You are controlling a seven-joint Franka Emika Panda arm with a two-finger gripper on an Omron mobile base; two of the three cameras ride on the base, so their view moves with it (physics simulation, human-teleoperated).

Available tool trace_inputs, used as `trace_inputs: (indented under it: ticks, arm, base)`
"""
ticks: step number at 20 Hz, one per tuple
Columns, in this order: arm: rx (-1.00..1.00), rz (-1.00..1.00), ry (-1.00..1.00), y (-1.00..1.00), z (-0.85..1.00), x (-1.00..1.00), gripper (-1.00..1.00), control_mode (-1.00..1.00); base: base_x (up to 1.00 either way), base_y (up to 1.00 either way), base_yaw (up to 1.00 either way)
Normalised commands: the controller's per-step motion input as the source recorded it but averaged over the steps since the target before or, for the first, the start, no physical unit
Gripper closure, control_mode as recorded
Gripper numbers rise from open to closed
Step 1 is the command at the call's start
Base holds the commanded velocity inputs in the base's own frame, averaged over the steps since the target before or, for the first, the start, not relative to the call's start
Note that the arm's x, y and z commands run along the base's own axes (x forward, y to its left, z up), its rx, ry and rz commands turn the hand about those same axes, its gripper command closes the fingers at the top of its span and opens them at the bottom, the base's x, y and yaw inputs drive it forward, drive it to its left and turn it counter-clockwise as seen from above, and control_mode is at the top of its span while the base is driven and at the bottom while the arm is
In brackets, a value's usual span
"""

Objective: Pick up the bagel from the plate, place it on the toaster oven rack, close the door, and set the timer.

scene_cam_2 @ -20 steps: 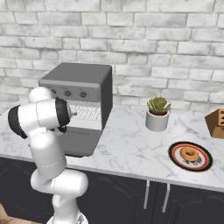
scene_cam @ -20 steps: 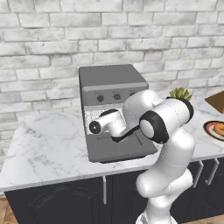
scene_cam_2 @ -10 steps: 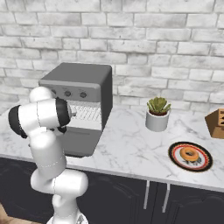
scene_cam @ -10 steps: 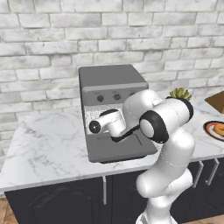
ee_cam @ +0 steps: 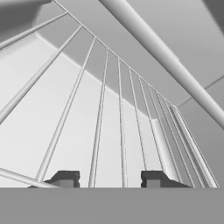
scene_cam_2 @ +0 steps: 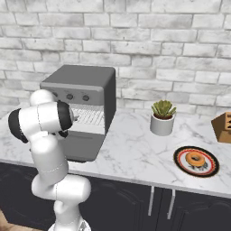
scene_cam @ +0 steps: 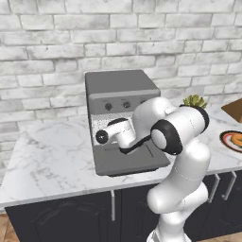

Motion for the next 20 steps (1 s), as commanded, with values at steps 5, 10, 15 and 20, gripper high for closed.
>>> trace_inputs:
  ticks: [5, 10, 15, 20]
  arm:
    - [0.0, 0.0, 0.05, 0.0, -0.3, -0.16, 1.0, -1.0]
    - [0.0, 0.0, 0.1, 0.0, -0.4, -0.43, 1.0, -1.0]
    - [0.0, 0.0, 0.17, 0.02, -0.42, -0.49, 1.0, -1.0]
    - [0.0, 0.0, 0.14, 0.0, -0.45, -0.61, 1.0, -1.0]
  base:
    - [0.0, 0.0, 0.0]
    - [0.0, 0.0, 0.0]
    - [0.0, 0.0, 0.0]
    - [0.0, 0.0, 0.0]
